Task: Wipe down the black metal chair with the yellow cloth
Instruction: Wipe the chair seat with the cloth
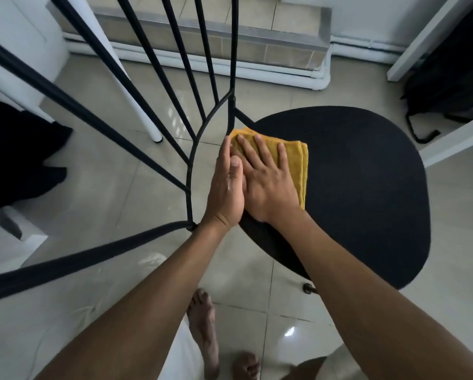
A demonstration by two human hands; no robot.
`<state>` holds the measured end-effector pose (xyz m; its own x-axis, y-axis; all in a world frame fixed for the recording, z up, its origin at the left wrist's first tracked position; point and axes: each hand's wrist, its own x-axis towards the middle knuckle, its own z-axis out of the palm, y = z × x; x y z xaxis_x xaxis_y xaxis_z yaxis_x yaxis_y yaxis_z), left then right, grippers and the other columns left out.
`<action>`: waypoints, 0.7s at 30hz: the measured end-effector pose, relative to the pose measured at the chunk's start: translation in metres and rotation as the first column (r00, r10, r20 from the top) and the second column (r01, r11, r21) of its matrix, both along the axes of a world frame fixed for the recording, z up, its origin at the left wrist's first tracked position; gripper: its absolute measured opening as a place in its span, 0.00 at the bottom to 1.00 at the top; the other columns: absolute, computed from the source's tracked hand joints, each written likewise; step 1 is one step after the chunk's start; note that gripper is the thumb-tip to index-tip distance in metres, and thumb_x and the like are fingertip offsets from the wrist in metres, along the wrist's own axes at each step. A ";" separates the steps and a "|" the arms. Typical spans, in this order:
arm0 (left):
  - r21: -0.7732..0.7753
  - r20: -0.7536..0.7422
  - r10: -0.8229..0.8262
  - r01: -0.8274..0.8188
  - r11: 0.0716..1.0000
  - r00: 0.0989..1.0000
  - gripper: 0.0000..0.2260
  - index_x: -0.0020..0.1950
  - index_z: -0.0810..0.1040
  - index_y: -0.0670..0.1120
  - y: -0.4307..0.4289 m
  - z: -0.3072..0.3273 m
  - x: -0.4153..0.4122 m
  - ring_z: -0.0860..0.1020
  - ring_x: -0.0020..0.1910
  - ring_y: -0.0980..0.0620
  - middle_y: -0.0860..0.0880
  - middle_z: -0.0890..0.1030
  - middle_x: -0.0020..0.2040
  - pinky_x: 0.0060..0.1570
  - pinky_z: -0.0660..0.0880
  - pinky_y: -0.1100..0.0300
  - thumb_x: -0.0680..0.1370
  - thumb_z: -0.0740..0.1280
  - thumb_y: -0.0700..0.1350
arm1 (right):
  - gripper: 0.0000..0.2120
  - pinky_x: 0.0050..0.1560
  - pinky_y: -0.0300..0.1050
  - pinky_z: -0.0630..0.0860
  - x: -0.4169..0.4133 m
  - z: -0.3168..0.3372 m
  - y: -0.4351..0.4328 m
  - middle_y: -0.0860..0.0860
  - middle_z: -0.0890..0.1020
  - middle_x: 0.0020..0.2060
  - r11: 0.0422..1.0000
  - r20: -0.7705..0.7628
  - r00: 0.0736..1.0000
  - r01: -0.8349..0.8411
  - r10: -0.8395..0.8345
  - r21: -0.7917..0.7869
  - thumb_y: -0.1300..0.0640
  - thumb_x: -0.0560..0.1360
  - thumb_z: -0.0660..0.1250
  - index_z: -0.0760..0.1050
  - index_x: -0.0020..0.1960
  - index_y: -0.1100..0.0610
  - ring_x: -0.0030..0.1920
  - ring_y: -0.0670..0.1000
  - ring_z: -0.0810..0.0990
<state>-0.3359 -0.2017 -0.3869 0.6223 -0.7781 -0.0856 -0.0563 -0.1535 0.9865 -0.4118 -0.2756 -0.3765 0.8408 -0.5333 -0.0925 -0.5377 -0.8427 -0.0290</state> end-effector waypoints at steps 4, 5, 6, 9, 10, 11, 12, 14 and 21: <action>0.116 0.188 -0.059 0.037 0.993 0.980 0.43 0.80 0.49 0.48 0.000 0.004 -0.006 0.50 0.78 0.58 0.52 0.51 0.80 0.75 0.53 0.58 0.73 0.39 0.73 | 0.28 0.74 0.64 0.44 0.025 0.000 -0.041 0.48 0.48 0.79 0.999 0.029 0.999 0.037 -0.037 0.019 0.43 0.81 0.42 0.47 0.79 0.48 0.78 0.53 0.42; 0.138 0.273 -0.074 0.037 0.990 0.959 0.41 0.80 0.48 0.47 0.001 0.004 -0.008 0.49 0.78 0.58 0.51 0.50 0.80 0.76 0.52 0.58 0.74 0.38 0.72 | 0.27 0.75 0.64 0.43 0.031 0.000 -0.050 0.47 0.50 0.79 0.997 0.046 0.997 0.062 -0.064 0.036 0.44 0.81 0.41 0.48 0.79 0.48 0.78 0.52 0.43; 0.162 0.355 -0.095 0.039 0.986 0.930 0.40 0.80 0.48 0.46 0.001 0.003 -0.010 0.48 0.78 0.56 0.49 0.50 0.80 0.76 0.50 0.57 0.75 0.37 0.70 | 0.27 0.75 0.63 0.42 0.035 -0.001 -0.059 0.47 0.51 0.79 0.995 0.063 0.994 0.083 -0.087 0.054 0.45 0.80 0.41 0.50 0.79 0.48 0.78 0.52 0.44; 0.221 0.476 -0.149 0.046 0.974 0.867 0.38 0.79 0.50 0.42 0.001 -0.001 -0.011 0.47 0.78 0.55 0.47 0.50 0.80 0.76 0.48 0.56 0.78 0.37 0.66 | 0.27 0.76 0.60 0.40 0.042 -0.001 -0.088 0.47 0.55 0.78 0.988 0.103 0.985 0.127 -0.135 0.087 0.45 0.80 0.41 0.54 0.78 0.48 0.78 0.51 0.46; 0.233 0.499 -0.157 0.043 0.972 0.852 0.37 0.79 0.51 0.42 0.001 -0.002 -0.010 0.47 0.78 0.54 0.47 0.51 0.80 0.76 0.49 0.56 0.79 0.38 0.65 | 0.27 0.76 0.59 0.41 0.042 -0.001 -0.097 0.48 0.57 0.78 0.986 0.111 0.982 0.142 -0.152 0.092 0.45 0.80 0.42 0.55 0.77 0.47 0.78 0.51 0.47; 0.245 0.526 -0.157 0.027 0.969 0.836 0.35 0.79 0.53 0.42 0.000 -0.003 -0.010 0.48 0.78 0.54 0.47 0.51 0.80 0.76 0.50 0.55 0.80 0.40 0.63 | 0.27 0.76 0.58 0.41 0.041 0.000 -0.107 0.48 0.58 0.77 0.983 0.117 0.979 0.156 -0.167 0.099 0.44 0.80 0.42 0.57 0.77 0.47 0.78 0.51 0.48; 0.261 0.550 -0.153 0.005 0.965 0.821 0.32 0.78 0.55 0.42 -0.001 -0.003 -0.009 0.48 0.78 0.54 0.48 0.52 0.80 0.76 0.52 0.55 0.81 0.43 0.61 | 0.27 0.77 0.57 0.42 0.039 0.001 -0.116 0.48 0.59 0.77 0.980 0.118 0.976 0.169 -0.181 0.108 0.44 0.80 0.42 0.58 0.77 0.47 0.78 0.51 0.49; 0.290 0.582 -0.142 -0.041 0.956 0.801 0.26 0.78 0.56 0.44 -0.003 -0.004 -0.009 0.50 0.78 0.54 0.49 0.52 0.80 0.76 0.55 0.54 0.83 0.50 0.55 | 0.26 0.77 0.56 0.43 0.030 0.003 -0.133 0.48 0.60 0.77 0.976 0.114 0.974 0.185 -0.198 0.112 0.44 0.80 0.42 0.60 0.76 0.47 0.78 0.50 0.50; 0.316 0.643 -0.103 -0.139 0.939 0.759 0.23 0.78 0.59 0.47 -0.004 -0.006 -0.014 0.57 0.77 0.53 0.52 0.55 0.79 0.70 0.67 0.52 0.83 0.55 0.49 | 0.26 0.76 0.54 0.48 -0.061 0.010 -0.193 0.48 0.62 0.76 0.919 0.108 0.914 0.384 -0.392 0.085 0.42 0.80 0.43 0.60 0.75 0.45 0.77 0.51 0.54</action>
<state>-0.3500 -0.2058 -0.3933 0.6351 -0.7666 0.0951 -0.6491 -0.4629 0.6036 -0.4726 -0.4682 -0.3663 0.5759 -0.8162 -0.0459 -0.8109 -0.5632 -0.1586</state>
